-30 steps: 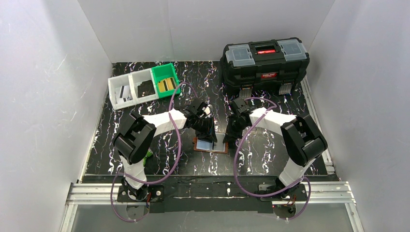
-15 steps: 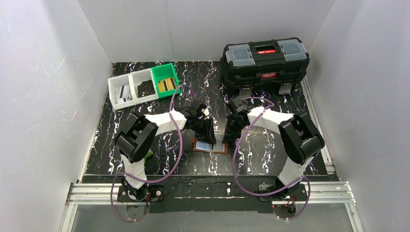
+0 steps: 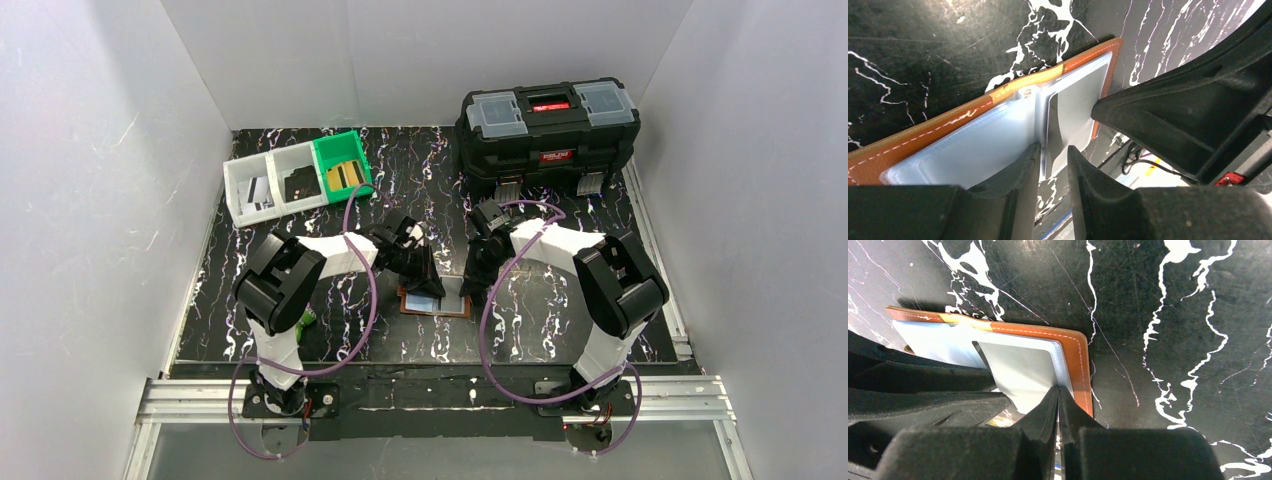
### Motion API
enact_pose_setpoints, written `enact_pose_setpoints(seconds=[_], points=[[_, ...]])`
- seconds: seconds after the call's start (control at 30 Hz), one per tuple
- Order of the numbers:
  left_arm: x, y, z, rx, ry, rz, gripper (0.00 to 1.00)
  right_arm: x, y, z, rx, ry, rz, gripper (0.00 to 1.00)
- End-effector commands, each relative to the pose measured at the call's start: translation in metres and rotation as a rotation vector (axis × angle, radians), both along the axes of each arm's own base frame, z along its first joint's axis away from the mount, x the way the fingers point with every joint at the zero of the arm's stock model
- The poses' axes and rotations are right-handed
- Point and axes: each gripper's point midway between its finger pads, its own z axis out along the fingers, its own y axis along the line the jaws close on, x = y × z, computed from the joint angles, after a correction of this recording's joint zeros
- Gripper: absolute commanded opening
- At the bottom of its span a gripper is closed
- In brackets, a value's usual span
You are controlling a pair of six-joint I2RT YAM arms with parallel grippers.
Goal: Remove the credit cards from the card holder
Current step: Remove the credit card from the card holder.
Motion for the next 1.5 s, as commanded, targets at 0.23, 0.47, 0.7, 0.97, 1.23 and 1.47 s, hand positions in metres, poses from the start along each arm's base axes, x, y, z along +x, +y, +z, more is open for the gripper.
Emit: enact_pose_setpoints(seconds=[0.23, 0.47, 0.7, 0.97, 1.23, 1.47], points=[[0.001, -0.010, 0.026, -0.163, 0.002, 0.027, 0.18, -0.003, 0.005, -0.013, -0.013, 0.015, 0.022, 0.08], [0.000, -0.009, 0.024, -0.189, 0.020, 0.046, 0.12, -0.005, 0.005, -0.016, -0.015, 0.026, 0.021, 0.08], [0.001, -0.011, 0.026, -0.206, 0.017, 0.037, 0.08, -0.003, 0.006, -0.014, -0.015, 0.021, 0.024, 0.08], [-0.003, -0.011, 0.020, -0.214, 0.037, 0.039, 0.10, -0.002, 0.017, -0.011, 0.003, 0.019, 0.051, 0.08], [-0.003, -0.012, 0.022, -0.226, 0.034, 0.032, 0.11, -0.004, 0.021, -0.014, -0.008, 0.027, 0.068, 0.08], [-0.001, -0.009, 0.021, -0.186, 0.022, 0.017, 0.11, -0.003, 0.018, -0.015, -0.034, 0.024, 0.077, 0.09]])
